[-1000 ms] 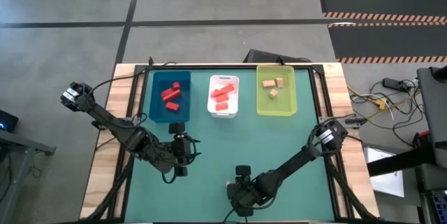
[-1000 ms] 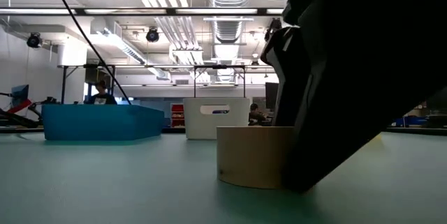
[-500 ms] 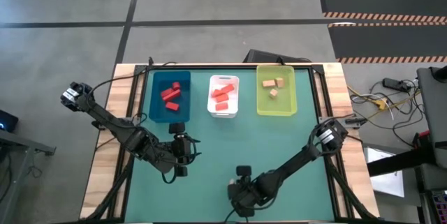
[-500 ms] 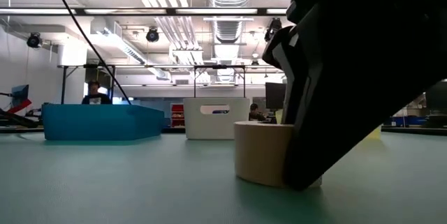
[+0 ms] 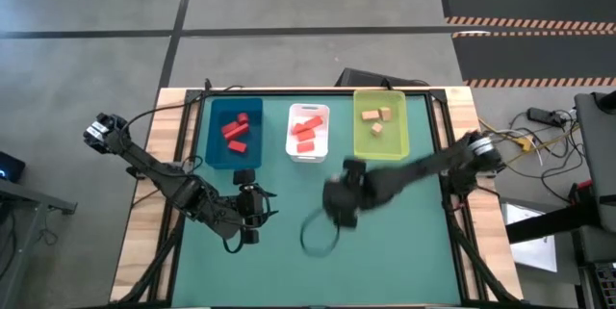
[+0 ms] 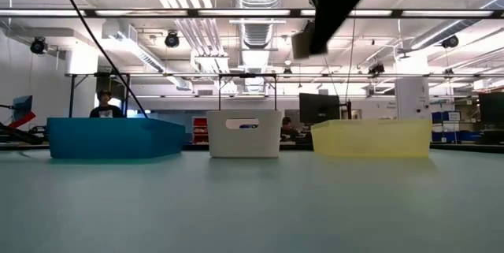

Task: Sort & place blocks by color
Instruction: Put the light brown block into the yellow bin

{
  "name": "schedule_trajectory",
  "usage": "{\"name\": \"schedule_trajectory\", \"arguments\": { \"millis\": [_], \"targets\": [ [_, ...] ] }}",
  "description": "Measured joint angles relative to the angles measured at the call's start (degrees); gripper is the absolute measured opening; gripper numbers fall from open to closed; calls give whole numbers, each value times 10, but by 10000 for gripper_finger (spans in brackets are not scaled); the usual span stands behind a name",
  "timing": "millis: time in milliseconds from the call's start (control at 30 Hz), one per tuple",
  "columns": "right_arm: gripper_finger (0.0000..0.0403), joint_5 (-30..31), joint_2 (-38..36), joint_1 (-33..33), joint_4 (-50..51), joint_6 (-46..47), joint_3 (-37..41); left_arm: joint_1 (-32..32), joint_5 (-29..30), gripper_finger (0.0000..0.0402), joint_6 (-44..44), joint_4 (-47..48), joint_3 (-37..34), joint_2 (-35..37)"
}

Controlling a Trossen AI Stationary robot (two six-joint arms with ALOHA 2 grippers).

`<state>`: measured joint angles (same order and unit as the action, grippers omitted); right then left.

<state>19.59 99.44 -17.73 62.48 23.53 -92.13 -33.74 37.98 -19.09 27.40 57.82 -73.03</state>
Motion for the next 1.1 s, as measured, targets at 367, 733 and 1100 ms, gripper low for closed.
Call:
{"name": "schedule_trajectory", "arguments": {
  "millis": [367, 733, 1100],
  "targets": [
    [58, -53, -159, 308, -40, -135, 101, 0, 0, 173, -1, -4, 0, 0],
    [58, -132, -177, 575, -254, -153, 301, 0, 0, 173, -1, -5, 1, 0],
    [58, -151, -155, 624, -357, -154, 363, 0, 3, 173, 0, -15, 1, 0]
  ]
}}
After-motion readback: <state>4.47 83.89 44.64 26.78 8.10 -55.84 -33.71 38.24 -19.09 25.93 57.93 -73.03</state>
